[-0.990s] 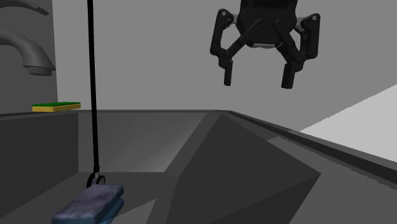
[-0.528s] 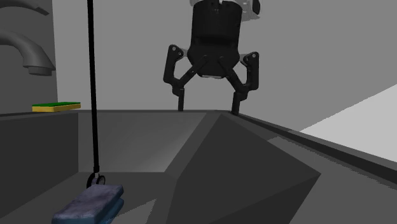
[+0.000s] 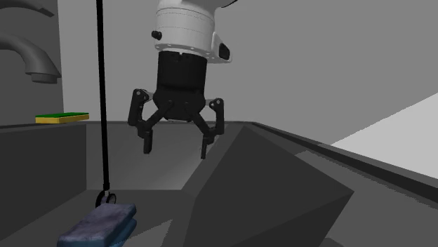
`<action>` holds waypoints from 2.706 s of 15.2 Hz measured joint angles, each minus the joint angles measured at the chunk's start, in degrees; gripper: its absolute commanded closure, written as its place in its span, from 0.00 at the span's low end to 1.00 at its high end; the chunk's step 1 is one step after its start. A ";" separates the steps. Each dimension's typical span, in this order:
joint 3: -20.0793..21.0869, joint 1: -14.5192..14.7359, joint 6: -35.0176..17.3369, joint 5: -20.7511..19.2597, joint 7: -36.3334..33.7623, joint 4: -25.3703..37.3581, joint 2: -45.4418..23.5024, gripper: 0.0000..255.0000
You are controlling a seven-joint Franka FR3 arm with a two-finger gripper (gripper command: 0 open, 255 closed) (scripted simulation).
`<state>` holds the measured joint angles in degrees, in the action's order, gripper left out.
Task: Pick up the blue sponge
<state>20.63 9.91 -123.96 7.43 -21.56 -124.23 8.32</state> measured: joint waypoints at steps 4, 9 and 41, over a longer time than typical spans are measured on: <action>2.30 1.48 -2.13 -1.52 -3.23 3.97 -6.87 0.00; 4.58 4.33 -3.93 -4.72 -8.22 10.38 -16.08 0.00; 4.69 4.40 -1.11 -4.64 -8.32 13.29 -16.27 1.00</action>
<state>25.32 14.31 -125.07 2.79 -29.88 -110.94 -7.95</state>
